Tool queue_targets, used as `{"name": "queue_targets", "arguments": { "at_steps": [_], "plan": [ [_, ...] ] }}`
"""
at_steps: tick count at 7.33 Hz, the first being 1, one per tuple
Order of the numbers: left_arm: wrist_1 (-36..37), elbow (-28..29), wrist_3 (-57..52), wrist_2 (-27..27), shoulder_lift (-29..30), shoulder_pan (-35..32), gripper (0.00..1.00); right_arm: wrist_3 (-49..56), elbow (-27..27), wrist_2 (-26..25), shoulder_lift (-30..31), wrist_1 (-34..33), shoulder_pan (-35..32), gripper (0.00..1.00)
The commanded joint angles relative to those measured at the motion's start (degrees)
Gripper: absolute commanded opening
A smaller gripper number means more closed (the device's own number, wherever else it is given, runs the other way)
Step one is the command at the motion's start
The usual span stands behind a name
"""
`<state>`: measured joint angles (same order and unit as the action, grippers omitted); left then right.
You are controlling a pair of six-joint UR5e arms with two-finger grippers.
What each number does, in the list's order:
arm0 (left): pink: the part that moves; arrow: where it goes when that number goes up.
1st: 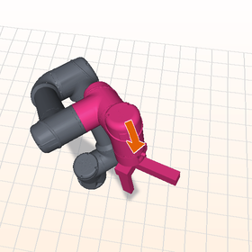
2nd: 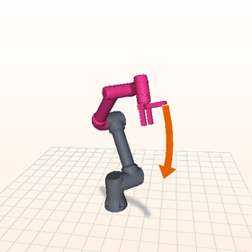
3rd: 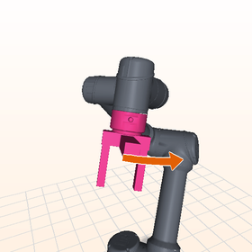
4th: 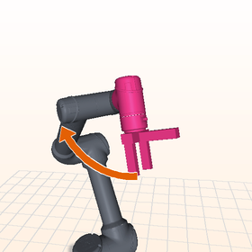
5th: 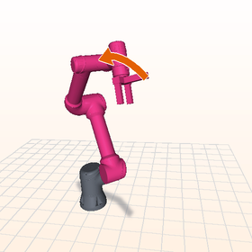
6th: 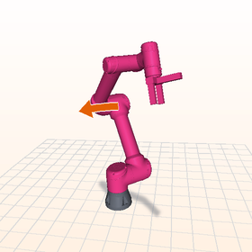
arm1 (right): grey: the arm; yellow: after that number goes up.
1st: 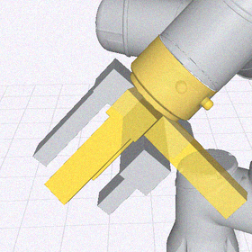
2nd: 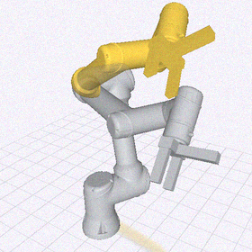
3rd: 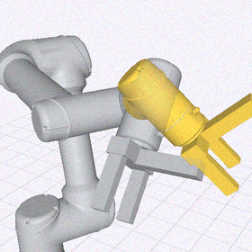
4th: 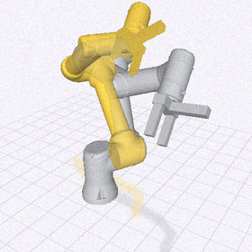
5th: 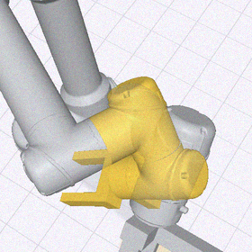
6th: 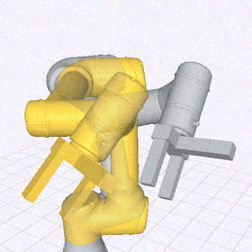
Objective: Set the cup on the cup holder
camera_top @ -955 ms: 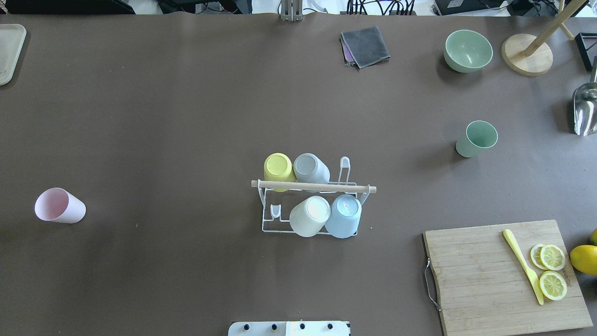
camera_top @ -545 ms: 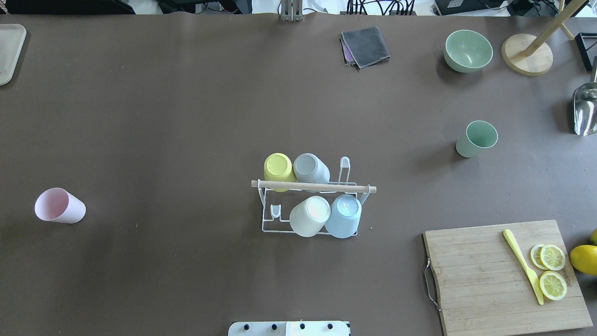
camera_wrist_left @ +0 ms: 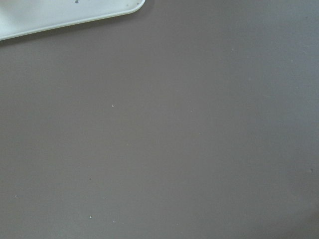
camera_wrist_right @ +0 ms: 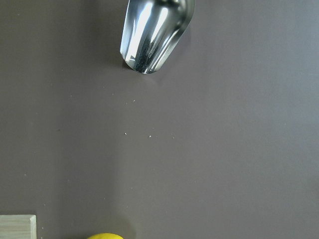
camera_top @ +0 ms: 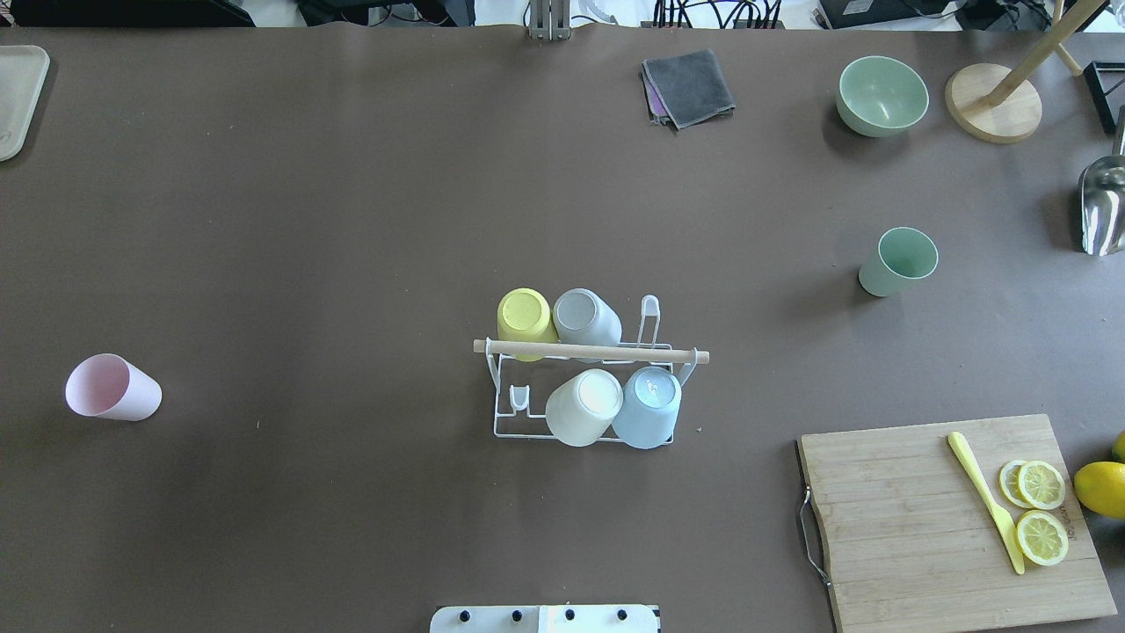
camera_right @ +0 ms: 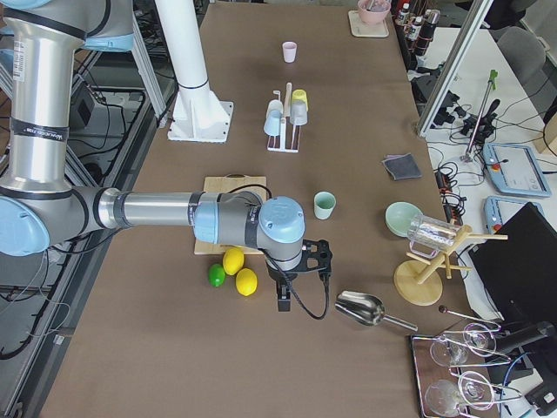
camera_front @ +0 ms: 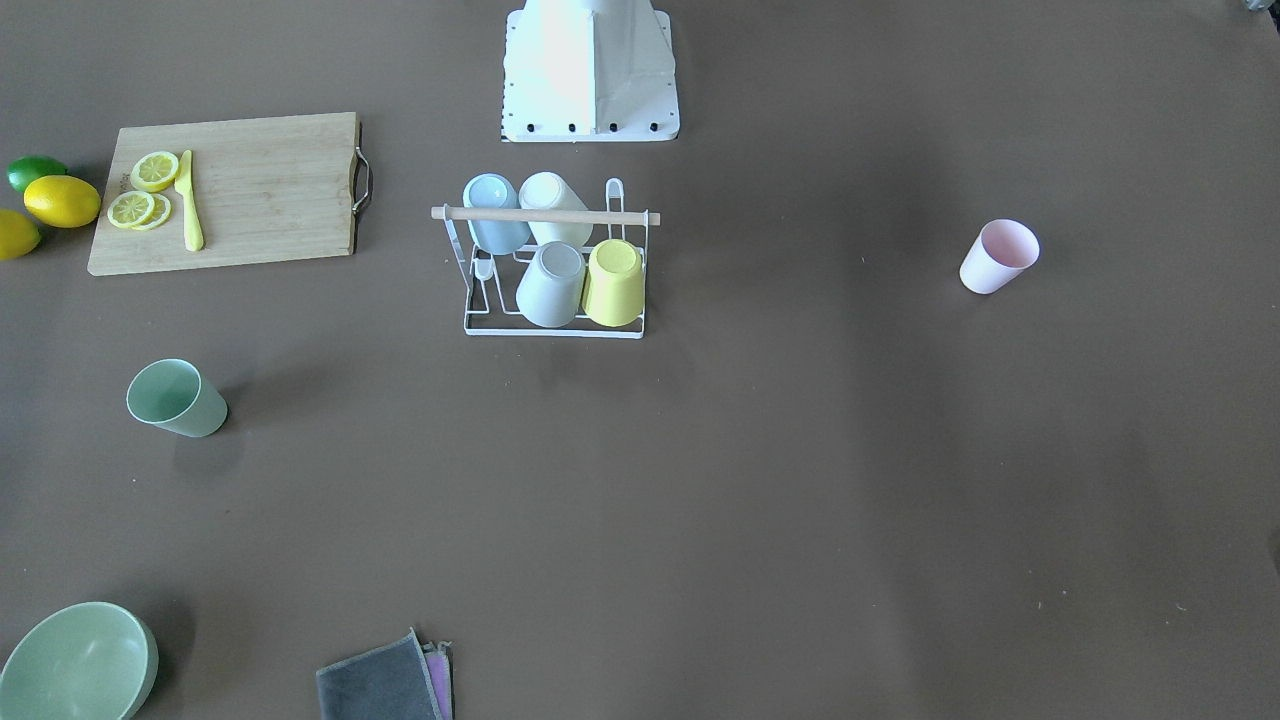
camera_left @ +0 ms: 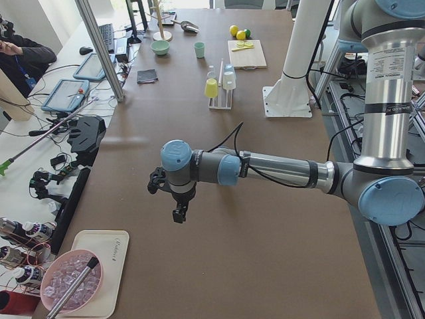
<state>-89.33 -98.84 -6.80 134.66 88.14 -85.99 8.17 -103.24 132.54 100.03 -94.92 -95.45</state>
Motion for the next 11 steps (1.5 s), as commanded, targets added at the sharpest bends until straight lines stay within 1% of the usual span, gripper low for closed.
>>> {"name": "queue_targets", "arguments": {
  "at_steps": [1,3,5,6,7,9,10,11],
  "plan": [
    [-1.19,-0.03,-0.57,-0.1,0.8,0.3,0.98,0.0,0.06,0.0,-0.01,0.0,0.0,1.0],
    [-1.11,-2.22,-0.58,-0.27,2.73,0.91,0.98,0.09,0.06,0.0,-0.01,0.0,0.0,1.0],
    [0.55,-1.27,-0.49,-3.6,6.41,4.24,0.98,0.09,0.15,-0.09,-0.27,0.09,0.0,1.0],
    [4.04,-1.26,-0.49,-4.57,8.78,5.82,0.98,0.18,0.06,-0.09,-0.36,0.09,0.0,1.0],
    [7.47,-1.44,-0.49,-6.67,11.41,6.18,0.98,0.53,-0.2,-0.26,-0.62,0.17,0.0,1.0],
    [13.71,-1.26,-0.49,-7.66,14.85,9.77,0.98,1.84,-0.64,-0.18,-0.36,0.18,0.0,1.0],
    [16.53,-1.35,-0.4,-9.75,16.26,11.27,0.98,2.63,-0.65,-0.26,-0.36,0.18,0.0,1.0],
    [20.13,-1.26,-0.58,-13.16,18.71,13.28,0.98,2.73,-0.56,-0.35,-0.45,0.18,0.0,1.0]
  ]
}}
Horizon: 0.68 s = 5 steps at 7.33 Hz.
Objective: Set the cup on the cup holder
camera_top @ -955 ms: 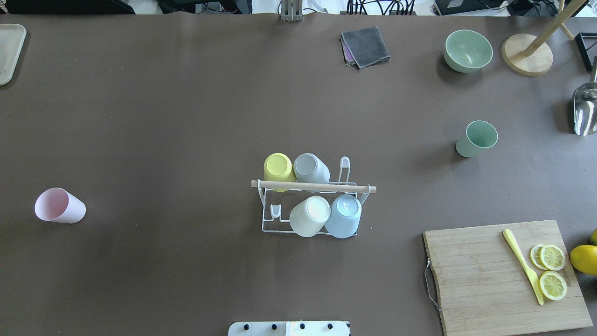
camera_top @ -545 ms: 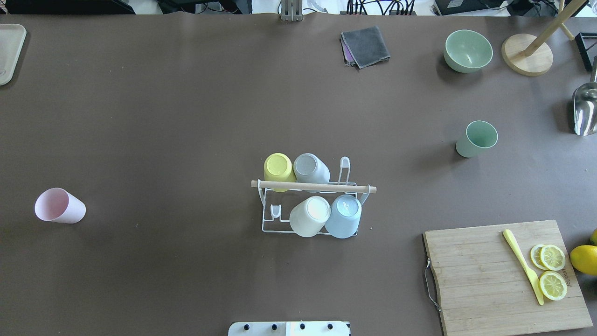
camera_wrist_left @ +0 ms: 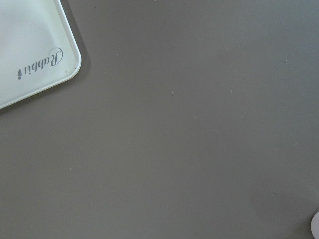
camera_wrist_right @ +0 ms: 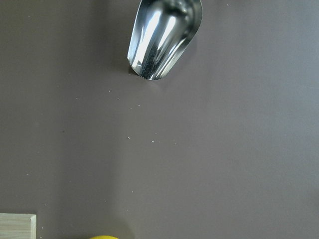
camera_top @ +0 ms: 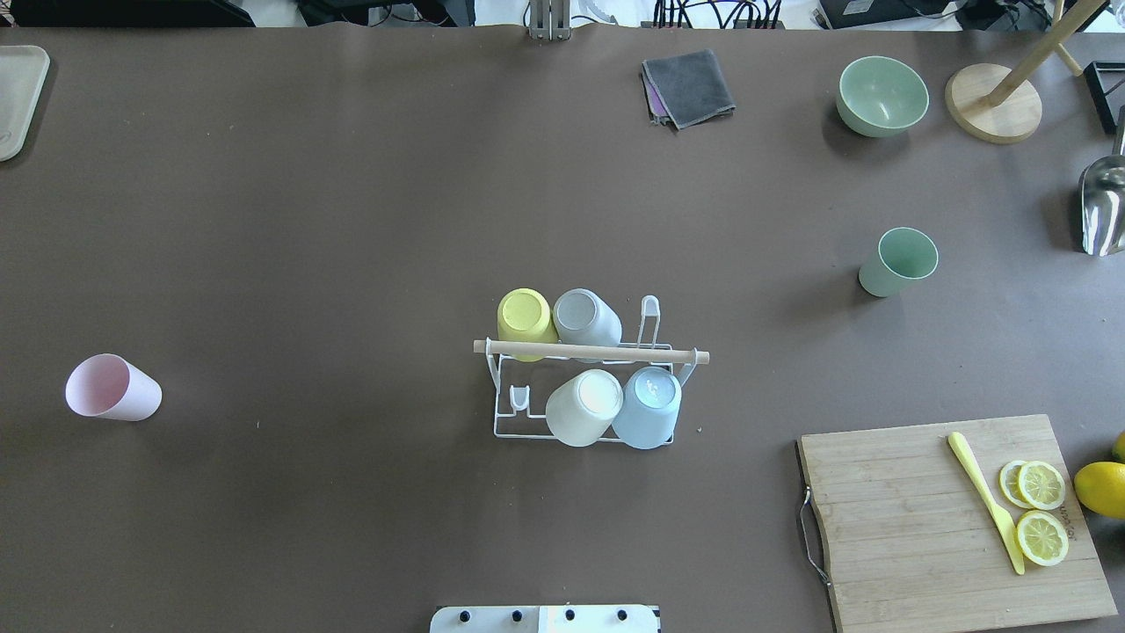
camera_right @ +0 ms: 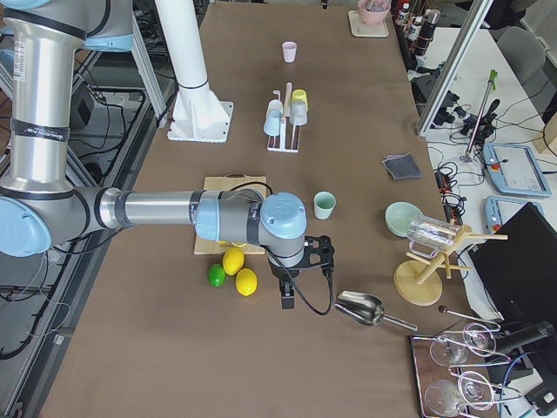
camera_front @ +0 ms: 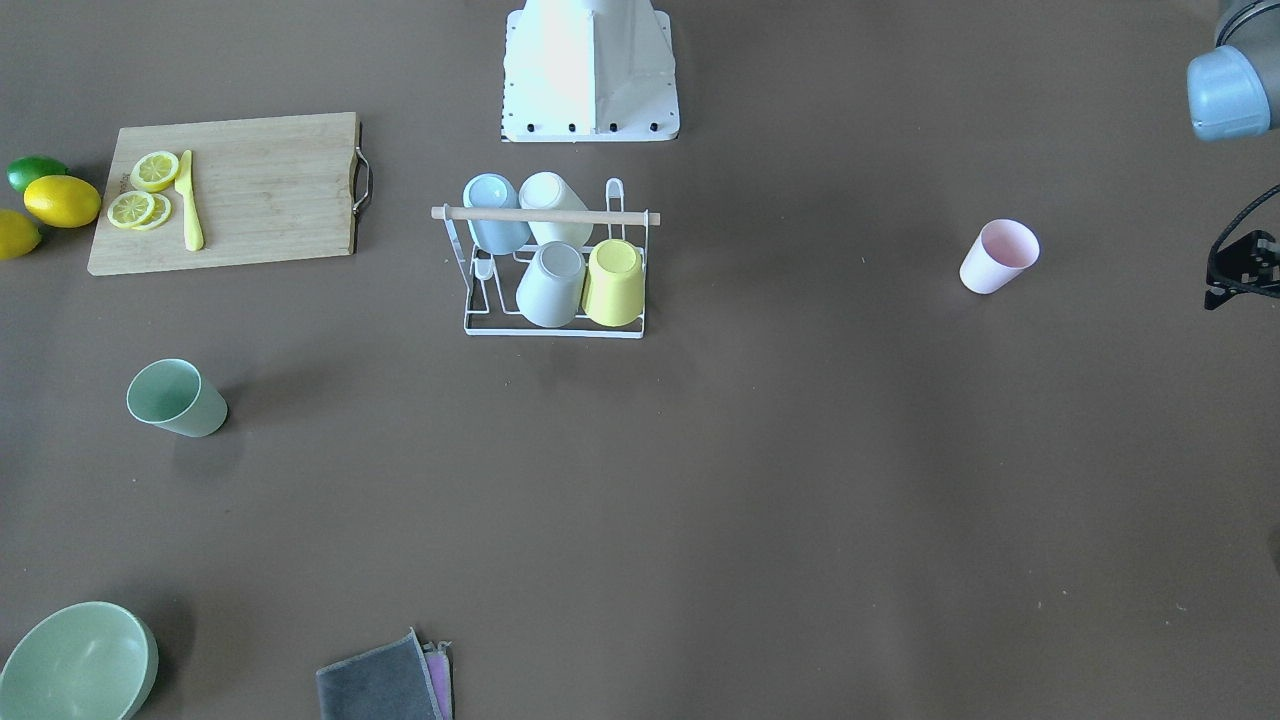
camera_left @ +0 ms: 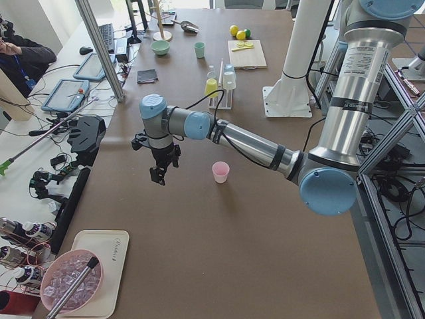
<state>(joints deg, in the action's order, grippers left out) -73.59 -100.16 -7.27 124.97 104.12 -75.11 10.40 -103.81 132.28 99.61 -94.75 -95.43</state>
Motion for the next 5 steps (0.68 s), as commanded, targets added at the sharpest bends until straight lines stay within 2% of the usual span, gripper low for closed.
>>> {"name": "queue_targets", "arguments": {
  "at_steps": [1,3,5],
  "plan": [
    [6.42,-0.29,-0.11,-4.29,3.45,5.3,0.98,0.67,0.01,-0.09,-0.12,-0.08,0.07,1.0],
    [14.22,-0.12,-0.11,-5.43,7.65,9.69,0.98,0.58,0.01,-0.09,-0.29,-0.17,0.16,1.0],
    [19.34,-0.03,-0.11,-9.72,10.3,14.36,0.98,1.2,-0.08,0.35,-0.3,-0.17,0.69,1.0]
  ]
}}
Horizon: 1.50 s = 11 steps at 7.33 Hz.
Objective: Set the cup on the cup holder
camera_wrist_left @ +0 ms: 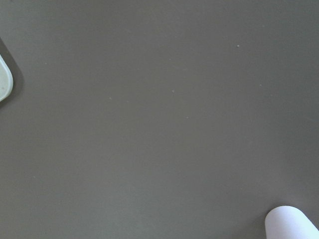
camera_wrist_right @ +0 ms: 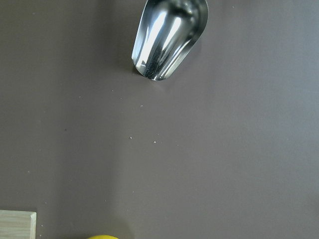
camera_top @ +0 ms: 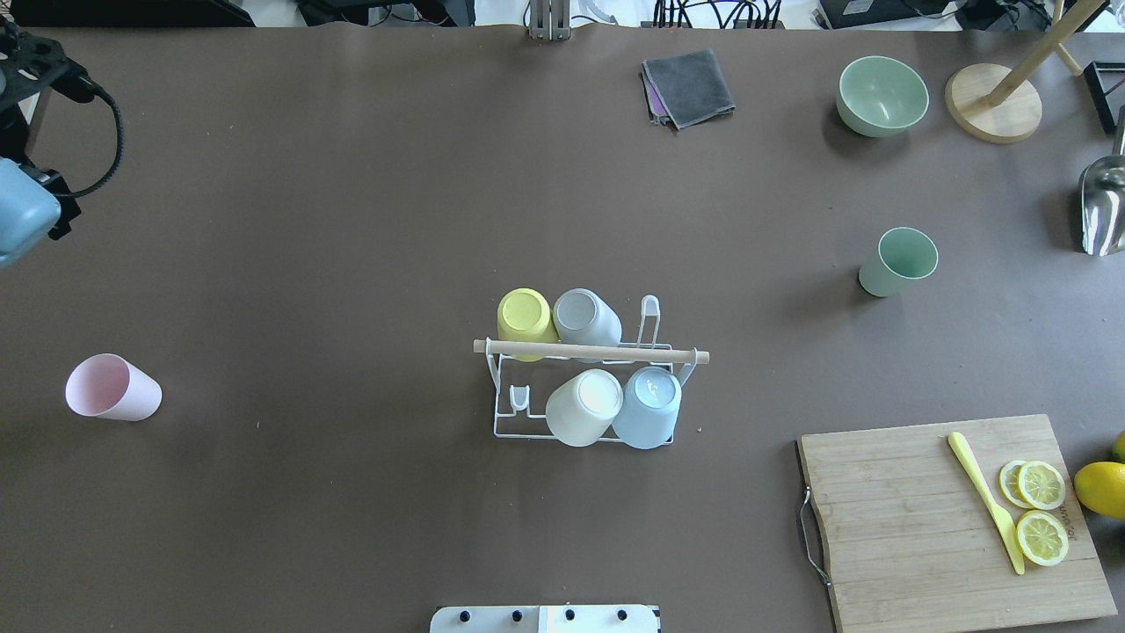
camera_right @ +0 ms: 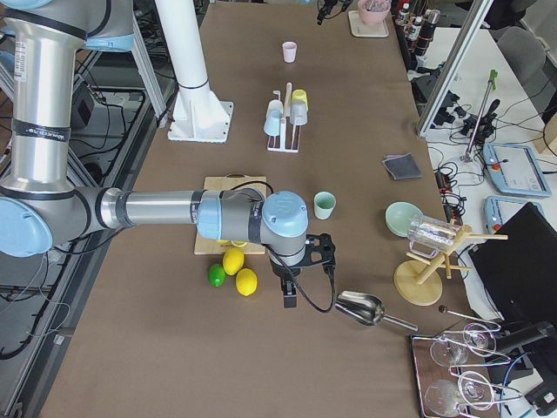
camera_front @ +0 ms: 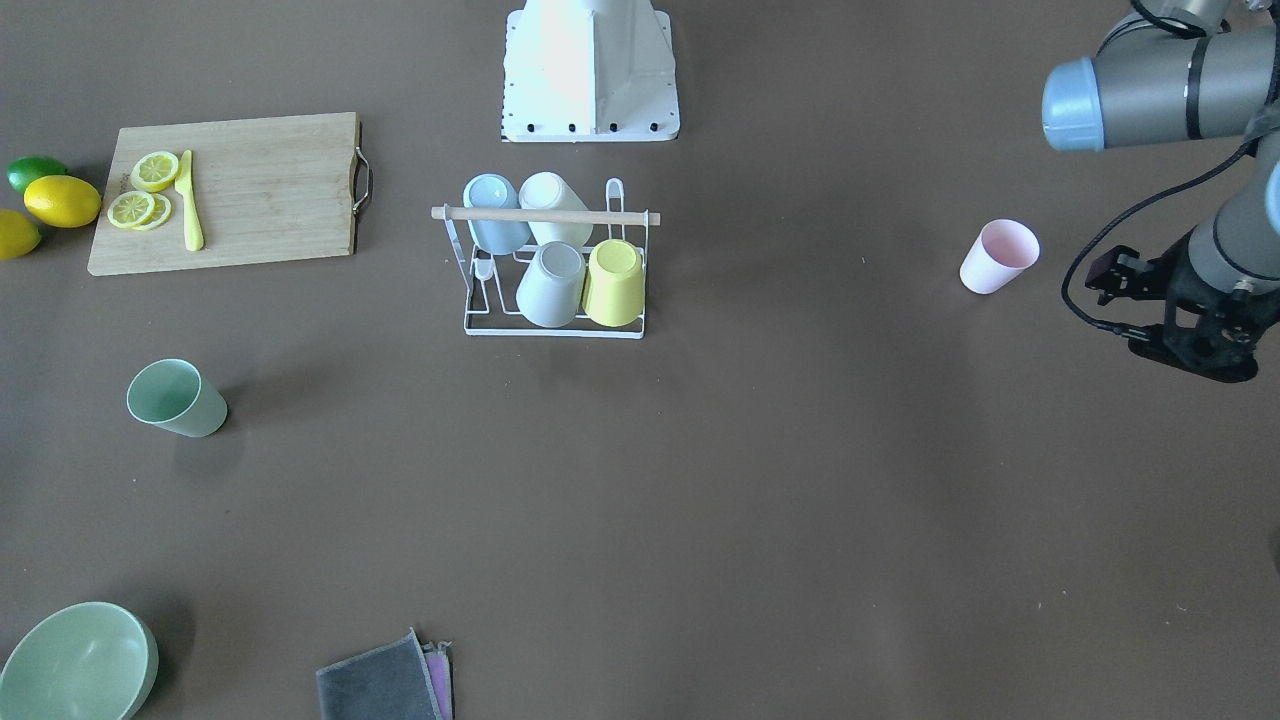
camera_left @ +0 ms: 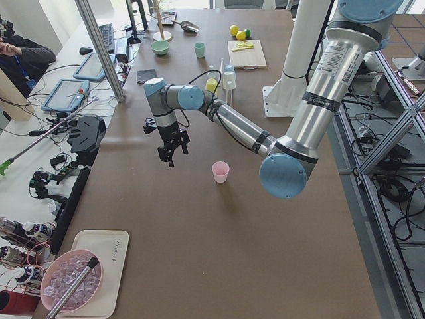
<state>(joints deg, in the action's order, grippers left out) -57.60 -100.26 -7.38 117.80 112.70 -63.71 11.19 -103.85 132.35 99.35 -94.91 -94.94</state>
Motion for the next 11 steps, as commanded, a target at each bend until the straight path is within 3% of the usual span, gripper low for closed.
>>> {"name": "queue_targets", "arguments": {
  "at_steps": [1,4,5,8,10,11],
  "plan": [
    [4.42,0.06,0.0,-4.4,1.73,7.16,0.98,0.76,0.13,0.36,0.05,-0.01,0.28,1.0],
    [4.61,-0.2,-0.78,-14.05,2.87,15.17,0.98,0.76,-0.04,1.93,-0.21,-0.1,1.41,1.0],
    [5.56,0.23,-4.45,-14.87,3.22,17.46,0.98,0.15,-0.04,2.64,-2.13,-0.28,3.69,1.0],
    [10.66,2.43,-13.15,-18.21,3.05,24.32,0.98,-2.04,0.57,1.95,-9.93,-1.59,12.12,1.0],
    [12.51,4.1,-17.04,-18.57,3.4,27.4,0.98,-4.16,1.1,1.16,-18.63,-9.13,17.92,1.0],
    [13.13,4.28,-17.14,-19.27,3.4,28.37,0.98,-7.29,1.8,-0.07,-21.45,-9.24,20.21,1.0]
  ]
}}
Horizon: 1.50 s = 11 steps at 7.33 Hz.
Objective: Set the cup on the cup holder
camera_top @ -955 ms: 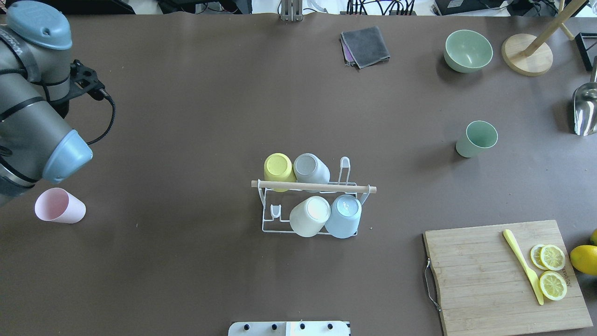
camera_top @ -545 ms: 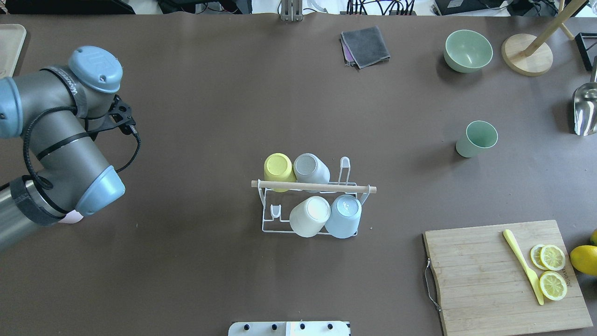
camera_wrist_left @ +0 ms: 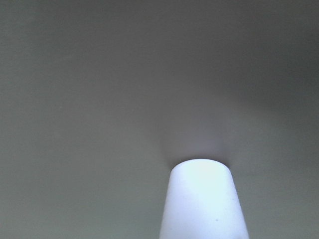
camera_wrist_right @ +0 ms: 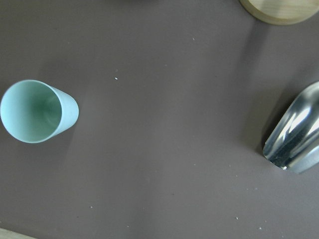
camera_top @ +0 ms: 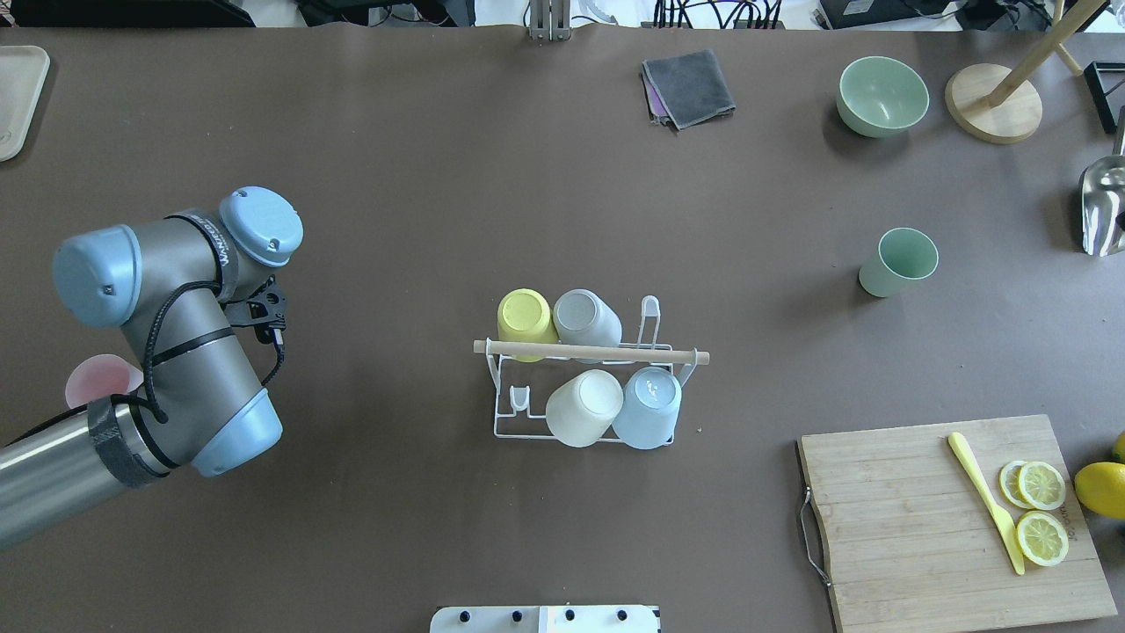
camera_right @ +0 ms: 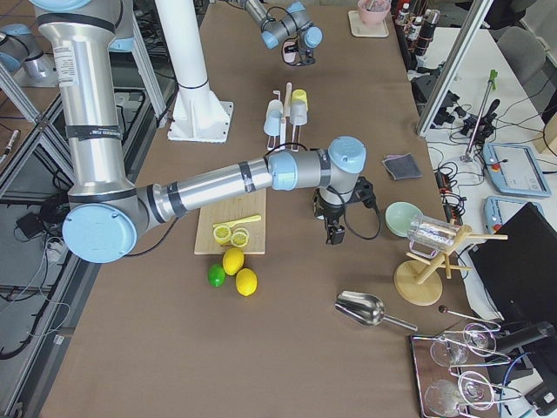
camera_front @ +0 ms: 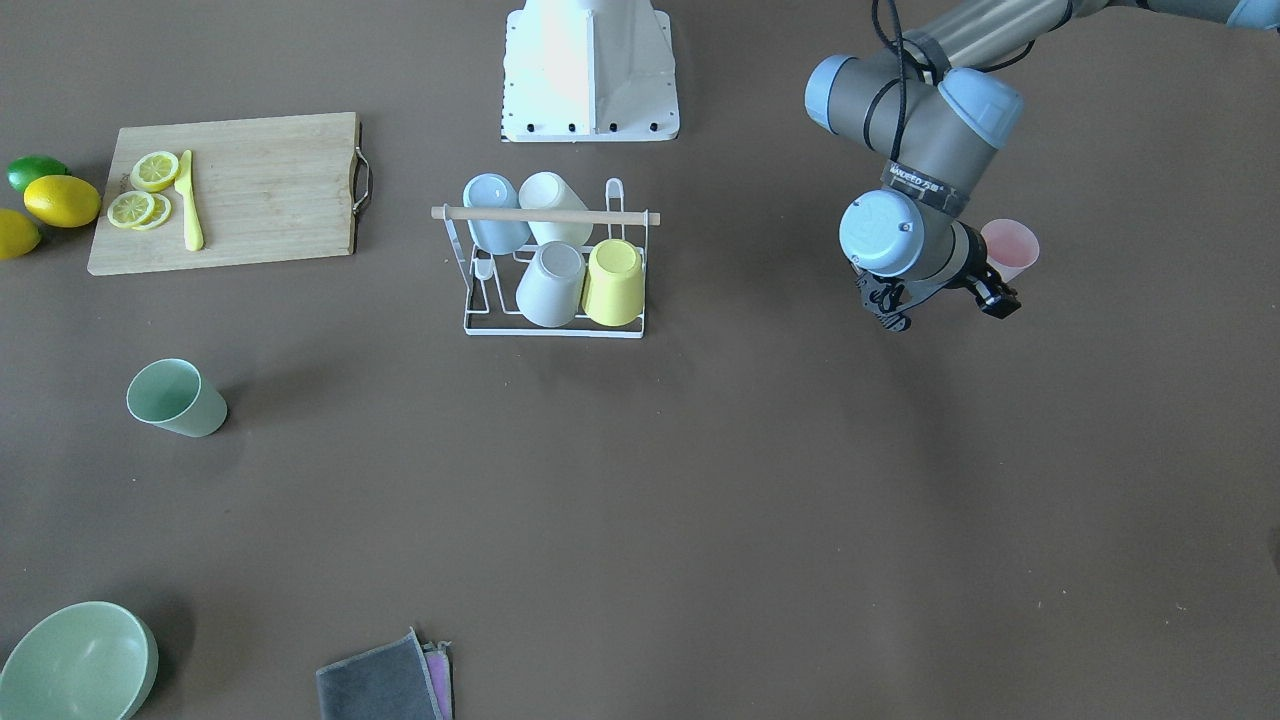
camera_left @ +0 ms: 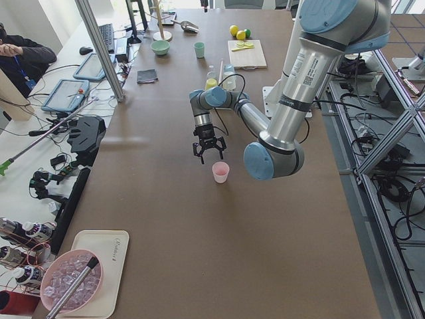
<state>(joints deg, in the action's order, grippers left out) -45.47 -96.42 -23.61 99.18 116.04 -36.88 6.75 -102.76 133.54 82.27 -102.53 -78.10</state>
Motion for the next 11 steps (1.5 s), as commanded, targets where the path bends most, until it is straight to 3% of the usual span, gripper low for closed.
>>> {"name": "queue_targets", "arguments": {
  "at_steps": [1,3,5,7,9,11],
  "plan": [
    [1.09,0.88,-0.82,-0.75,-0.11,2.51,0.98,-4.62,0.89,-1.26,-6.49,-1.88,6.87,1.0],
    [1.79,1.49,-0.82,-0.75,-0.37,3.57,0.98,-4.2,7.71,-1.43,-13.42,-4.6,9.62,1.0],
    [1.7,1.41,-0.73,-1.18,-1.25,3.84,0.98,-4.02,20.25,-2.92,-23.94,-5.39,11.21,1.0],
    [1.26,1.49,-0.56,-1.54,-2.39,3.84,0.98,-4.11,25.75,-5.82,-28.99,-8.28,15.33,1.0],
    [-0.22,2.63,-0.38,-1.54,-3.53,3.84,0.98,-3.85,35.22,-5.92,-35.13,-10.31,17.97,0.98],
    [-2.42,3.08,-0.38,-1.63,-5.03,3.84,0.98,1.74,37.98,-9.59,-37.71,-16.35,20.52,0.99]
  ]
}}
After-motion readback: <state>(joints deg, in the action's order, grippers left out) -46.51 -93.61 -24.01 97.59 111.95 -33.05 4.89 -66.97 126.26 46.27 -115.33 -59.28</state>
